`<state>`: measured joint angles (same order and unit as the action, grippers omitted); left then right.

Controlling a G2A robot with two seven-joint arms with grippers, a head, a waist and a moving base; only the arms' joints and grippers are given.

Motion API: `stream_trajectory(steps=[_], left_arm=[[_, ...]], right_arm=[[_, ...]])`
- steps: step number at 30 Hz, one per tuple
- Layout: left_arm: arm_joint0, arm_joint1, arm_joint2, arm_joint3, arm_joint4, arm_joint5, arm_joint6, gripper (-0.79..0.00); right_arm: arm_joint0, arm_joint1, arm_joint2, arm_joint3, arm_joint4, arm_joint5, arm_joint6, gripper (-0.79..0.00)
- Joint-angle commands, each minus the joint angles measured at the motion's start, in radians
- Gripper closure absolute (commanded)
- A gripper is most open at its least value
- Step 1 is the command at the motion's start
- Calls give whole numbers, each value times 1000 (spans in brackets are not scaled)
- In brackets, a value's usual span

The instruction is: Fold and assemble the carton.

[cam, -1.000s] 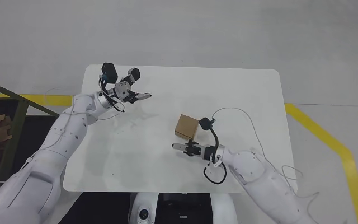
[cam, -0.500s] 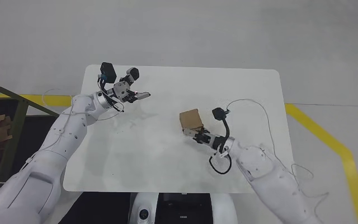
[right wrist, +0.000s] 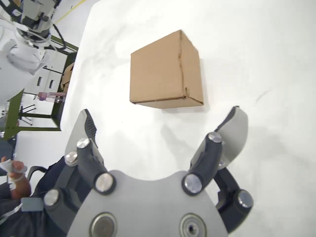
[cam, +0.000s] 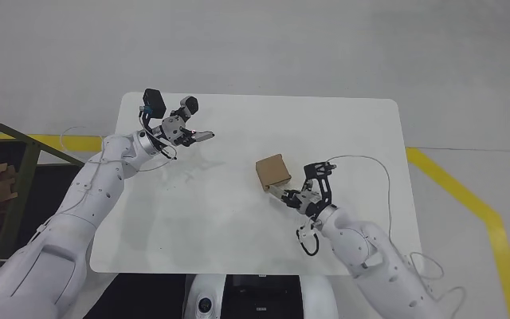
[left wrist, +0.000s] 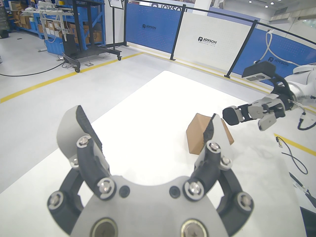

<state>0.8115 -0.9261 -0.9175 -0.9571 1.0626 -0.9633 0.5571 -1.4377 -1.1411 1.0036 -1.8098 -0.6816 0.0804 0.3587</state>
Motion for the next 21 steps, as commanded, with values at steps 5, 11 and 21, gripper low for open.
stream_trajectory(steps=[5,11,21], left_arm=[[0,0,0,0,0,0,0,-785],[0,0,0,0,0,0,0,-785],[0,0,0,0,0,0,0,-785]], right_arm=[[35,-11,-56,16,-123,29,-4,-785],[71,-24,-102,35,-206,57,13,-785],[118,-47,-164,73,-341,113,42,-785]])
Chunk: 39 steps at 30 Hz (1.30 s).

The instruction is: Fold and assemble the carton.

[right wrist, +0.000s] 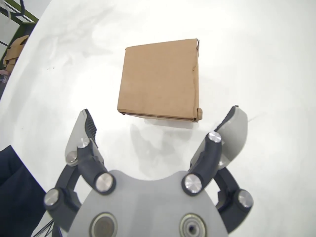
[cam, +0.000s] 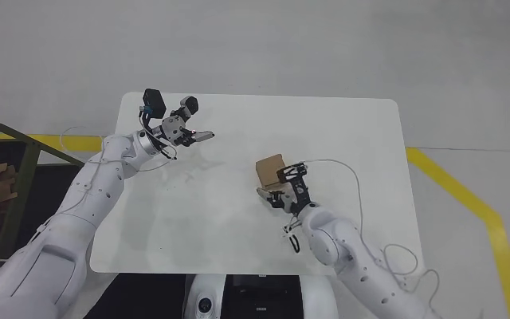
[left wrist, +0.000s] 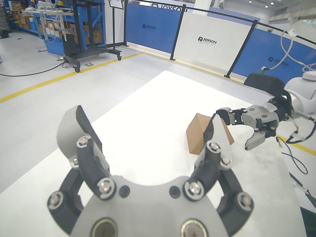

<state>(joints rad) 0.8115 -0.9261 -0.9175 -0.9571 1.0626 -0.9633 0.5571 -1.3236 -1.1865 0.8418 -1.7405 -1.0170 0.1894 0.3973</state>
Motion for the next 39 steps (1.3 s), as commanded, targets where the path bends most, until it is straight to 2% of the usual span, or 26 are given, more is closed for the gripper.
stream_trajectory(steps=[1,16,21,23,26,33,39], left_arm=[[0,0,0,0,0,0,0,-785],[0,0,0,0,0,0,0,-785],[0,0,0,0,0,0,0,-785],[0,0,0,0,0,0,0,-785],[0,0,0,0,0,0,0,-785],[0,0,0,0,0,0,0,-785],[0,0,0,0,0,0,0,-785]], right_arm=[[9,-4,-5,8,-11,7,6,-785],[50,-31,-28,49,-60,8,46,-785],[55,-39,-25,59,-62,10,45,-656],[55,-42,-21,61,-60,18,41,-517],[54,-46,-17,63,-57,19,37,-382],[50,-53,-9,65,-65,15,36,-363],[14,-51,23,3,-35,-22,13,-342]])
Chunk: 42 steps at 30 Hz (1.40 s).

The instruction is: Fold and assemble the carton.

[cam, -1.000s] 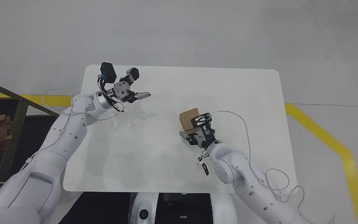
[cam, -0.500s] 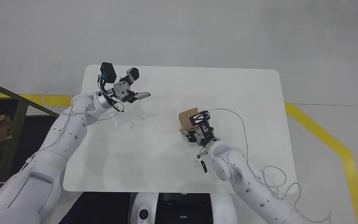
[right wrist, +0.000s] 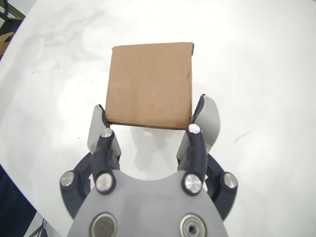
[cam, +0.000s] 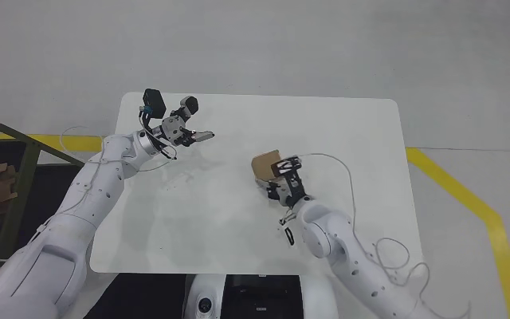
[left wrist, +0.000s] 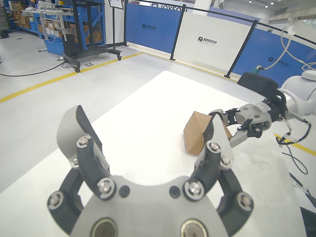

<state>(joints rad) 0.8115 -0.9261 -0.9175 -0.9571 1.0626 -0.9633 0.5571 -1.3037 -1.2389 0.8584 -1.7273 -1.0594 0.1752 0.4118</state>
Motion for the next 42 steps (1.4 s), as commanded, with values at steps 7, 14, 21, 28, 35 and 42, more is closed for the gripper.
stream_trajectory(steps=[7,14,21,28,35,42], left_arm=[[0,0,0,0,0,0,0,-785],[0,0,0,0,0,0,0,-785],[0,0,0,0,0,0,0,-785],[0,0,0,0,0,0,0,-785],[0,0,0,0,0,0,0,-785],[0,0,0,0,0,0,0,-785]], right_arm=[[-64,15,99,-117,119,-115,0,-342],[-130,39,251,-264,290,-275,20,-366],[-201,54,360,-434,384,-331,28,-354],[-247,62,451,-577,481,-381,0,-363],[-258,64,502,-623,570,-426,-26,-354],[-239,66,522,-623,652,-482,-22,-345]])
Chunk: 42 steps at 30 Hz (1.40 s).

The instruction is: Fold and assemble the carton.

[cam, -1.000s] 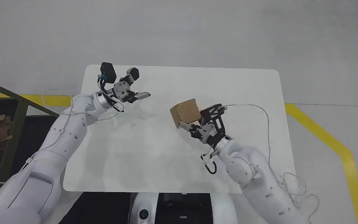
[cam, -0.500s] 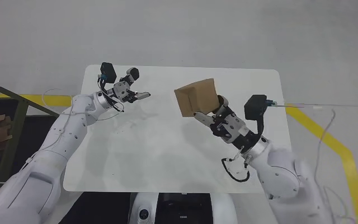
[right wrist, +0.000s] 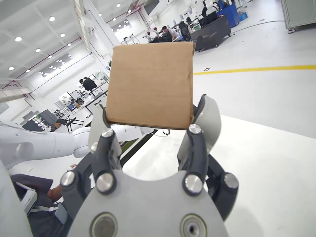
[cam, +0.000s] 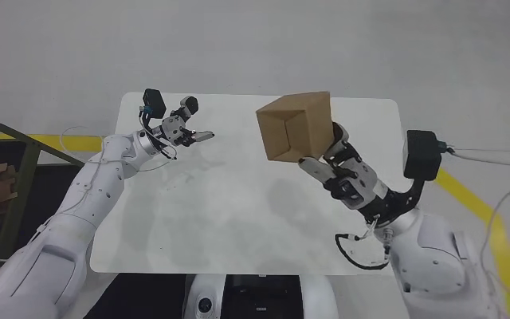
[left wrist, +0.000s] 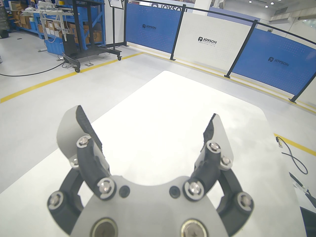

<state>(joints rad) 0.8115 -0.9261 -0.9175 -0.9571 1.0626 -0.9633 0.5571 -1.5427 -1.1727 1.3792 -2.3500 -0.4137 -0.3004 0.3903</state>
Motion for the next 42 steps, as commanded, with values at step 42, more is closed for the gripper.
stream_trajectory(steps=[42], left_arm=[[0,0,0,0,0,0,0,-785]], right_arm=[[88,-9,-236,408,-434,299,105,-366]])
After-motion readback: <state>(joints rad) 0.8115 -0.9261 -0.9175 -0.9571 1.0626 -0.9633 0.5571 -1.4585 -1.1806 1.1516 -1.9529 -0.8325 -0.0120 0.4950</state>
